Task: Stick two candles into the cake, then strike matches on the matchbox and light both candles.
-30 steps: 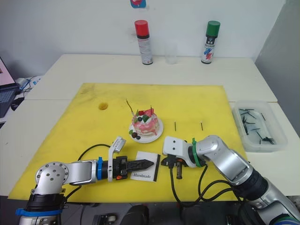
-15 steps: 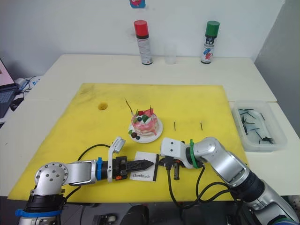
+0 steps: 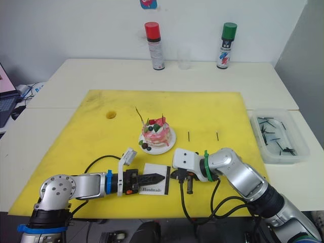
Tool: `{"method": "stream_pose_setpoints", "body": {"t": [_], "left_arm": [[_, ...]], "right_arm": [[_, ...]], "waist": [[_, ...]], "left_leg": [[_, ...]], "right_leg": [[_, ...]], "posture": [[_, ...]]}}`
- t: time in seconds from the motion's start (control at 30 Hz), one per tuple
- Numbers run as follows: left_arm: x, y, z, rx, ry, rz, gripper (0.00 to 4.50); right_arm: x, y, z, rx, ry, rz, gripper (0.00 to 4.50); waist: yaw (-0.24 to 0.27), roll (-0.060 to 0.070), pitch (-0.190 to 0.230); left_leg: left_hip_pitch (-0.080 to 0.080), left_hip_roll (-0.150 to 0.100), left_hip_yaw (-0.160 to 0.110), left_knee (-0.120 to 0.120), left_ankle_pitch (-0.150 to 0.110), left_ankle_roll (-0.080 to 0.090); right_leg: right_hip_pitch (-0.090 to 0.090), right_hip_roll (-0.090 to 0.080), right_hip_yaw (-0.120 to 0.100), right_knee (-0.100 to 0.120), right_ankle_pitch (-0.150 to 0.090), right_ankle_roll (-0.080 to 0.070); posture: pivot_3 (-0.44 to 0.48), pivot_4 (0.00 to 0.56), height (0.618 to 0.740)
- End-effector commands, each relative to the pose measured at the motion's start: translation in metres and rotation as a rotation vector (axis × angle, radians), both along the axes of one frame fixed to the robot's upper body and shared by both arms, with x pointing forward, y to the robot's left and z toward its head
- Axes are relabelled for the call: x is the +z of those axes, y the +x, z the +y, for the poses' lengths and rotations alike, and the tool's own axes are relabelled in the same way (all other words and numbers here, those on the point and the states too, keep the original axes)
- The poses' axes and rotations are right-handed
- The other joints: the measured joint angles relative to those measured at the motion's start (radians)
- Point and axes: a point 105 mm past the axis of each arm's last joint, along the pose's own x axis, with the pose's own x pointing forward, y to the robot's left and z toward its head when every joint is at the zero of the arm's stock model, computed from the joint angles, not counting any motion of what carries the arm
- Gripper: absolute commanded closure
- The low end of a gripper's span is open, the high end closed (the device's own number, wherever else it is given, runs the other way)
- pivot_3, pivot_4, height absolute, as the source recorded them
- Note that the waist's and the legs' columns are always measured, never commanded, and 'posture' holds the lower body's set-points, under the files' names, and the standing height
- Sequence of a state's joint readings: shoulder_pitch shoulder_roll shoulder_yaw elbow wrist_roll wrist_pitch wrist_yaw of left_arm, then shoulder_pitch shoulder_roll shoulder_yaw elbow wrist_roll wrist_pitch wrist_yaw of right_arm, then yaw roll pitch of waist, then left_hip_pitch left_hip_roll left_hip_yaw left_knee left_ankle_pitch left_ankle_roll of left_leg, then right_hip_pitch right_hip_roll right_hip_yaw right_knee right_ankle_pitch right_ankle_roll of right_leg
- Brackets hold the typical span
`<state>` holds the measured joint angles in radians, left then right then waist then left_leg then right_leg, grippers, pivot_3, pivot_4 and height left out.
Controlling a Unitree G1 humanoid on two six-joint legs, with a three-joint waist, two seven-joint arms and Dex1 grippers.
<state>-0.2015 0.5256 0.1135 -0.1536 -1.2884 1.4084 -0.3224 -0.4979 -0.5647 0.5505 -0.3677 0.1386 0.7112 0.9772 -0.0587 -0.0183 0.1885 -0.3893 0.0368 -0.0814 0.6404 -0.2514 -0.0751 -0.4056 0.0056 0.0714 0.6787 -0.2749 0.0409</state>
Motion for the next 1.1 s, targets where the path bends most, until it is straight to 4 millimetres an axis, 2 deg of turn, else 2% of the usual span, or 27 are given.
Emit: {"method": "stream_pose_setpoints", "body": {"t": [0.03, 0.2, 0.4, 0.5, 0.6, 0.67, 0.73, 0.83, 0.97, 1.1], "left_arm": [[-0.029, -0.006, 0.014, 0.038, 0.122, 0.089, 4.48], [-0.024, -0.005, 0.012, 0.046, 0.072, 0.079, 4.48], [0.000, -0.011, 0.008, 0.019, -0.041, 0.034, 4.48], [0.017, -0.014, 0.010, 0.015, -0.089, -0.018, 4.50], [0.025, -0.016, 0.012, 0.034, -0.078, -0.077, 4.50], [0.033, -0.019, 0.011, 0.034, -0.084, -0.118, 4.50], [0.038, -0.022, 0.010, 0.027, -0.082, -0.141, 4.50], [0.041, -0.025, 0.008, 0.030, -0.084, -0.158, 4.50], [0.041, -0.026, 0.007, 0.035, -0.080, -0.158, 4.50], [0.040, -0.027, 0.006, 0.031, -0.071, -0.162, 4.50]], "right_arm": [[0.013, 0.006, 0.004, -0.025, 0.036, -0.052, 4.50], [0.041, 0.011, 0.005, -0.040, 0.082, -0.100, 4.50], [0.064, 0.009, -0.019, -0.102, 0.105, -0.146, 4.50], [0.077, 0.014, -0.032, -0.219, 0.184, -0.169, 3.93], [0.084, 0.025, -0.040, -0.383, 0.266, -0.260, 2.85], [0.083, 0.026, -0.039, -0.433, 0.296, -0.312, 2.18], [0.079, 0.030, -0.036, -0.510, 0.331, -0.366, 2.18], [0.062, 0.037, -0.031, -0.662, 0.355, -0.362, 2.18], [0.046, 0.043, -0.022, -0.763, 0.400, -0.304, 2.18], [0.029, 0.050, -0.026, -0.851, 0.390, -0.257, 2.18]], "waist": [[0.000, 0.000, 0.000], [0.000, 0.000, 0.000], [0.000, 0.000, 0.000], [-0.001, 0.000, 0.000], [-0.001, 0.000, 0.000], [0.000, 0.000, 0.000], [0.001, 0.000, 0.000], [0.002, 0.000, 0.000], [0.004, -0.001, 0.000], [0.004, -0.001, 0.000]], "left_leg": [[0.000, 0.000, 0.000, 0.000, 0.000, 0.000], [0.001, 0.000, 0.000, 0.000, 0.000, 0.000], [0.001, 0.000, 0.000, -0.003, 0.000, 0.000], [0.001, 0.000, 0.000, -0.008, 0.000, 0.000], [-0.001, 0.002, 0.000, -0.011, 0.000, 0.000], [-0.003, 0.003, 0.001, -0.011, 0.000, -0.001], [-0.006, 0.004, 0.001, -0.011, 0.000, -0.001], [-0.011, 0.004, 0.001, -0.011, 0.003, -0.008], [-0.010, 0.004, 0.001, -0.011, 0.004, -0.011], [-0.010, 0.004, 0.001, -0.011, 0.004, -0.011]], "right_leg": [[0.000, 0.000, 0.000, 0.000, 0.000, 0.000], [0.000, 0.000, 0.000, 0.000, -0.002, -0.003], [0.000, 0.000, 0.000, 0.000, -0.001, -0.001], [-0.002, 0.000, 0.000, -0.001, -0.003, -0.003], [-0.005, 0.001, 0.000, -0.001, -0.005, -0.005], [-0.006, 0.002, 0.000, -0.001, -0.005, -0.005], [-0.009, 0.002, 0.000, -0.001, -0.005, -0.005], [-0.015, 0.001, 0.000, 0.000, -0.005, -0.005], [-0.015, 0.001, 0.000, 0.000, -0.004, -0.004], [-0.014, 0.002, 0.000, 0.000, -0.004, -0.003]], "posture": [[0.000, 0.150, 0.740], [0.000, 0.150, 0.740], [0.000, 0.150, 0.740], [0.000, 0.150, 0.740], [0.000, 0.150, 0.740], [0.000, 0.150, 0.740], [0.000, 0.150, 0.740], [0.000, 0.150, 0.740], [0.000, 0.150, 0.740], [0.000, 0.150, 0.740]]}}
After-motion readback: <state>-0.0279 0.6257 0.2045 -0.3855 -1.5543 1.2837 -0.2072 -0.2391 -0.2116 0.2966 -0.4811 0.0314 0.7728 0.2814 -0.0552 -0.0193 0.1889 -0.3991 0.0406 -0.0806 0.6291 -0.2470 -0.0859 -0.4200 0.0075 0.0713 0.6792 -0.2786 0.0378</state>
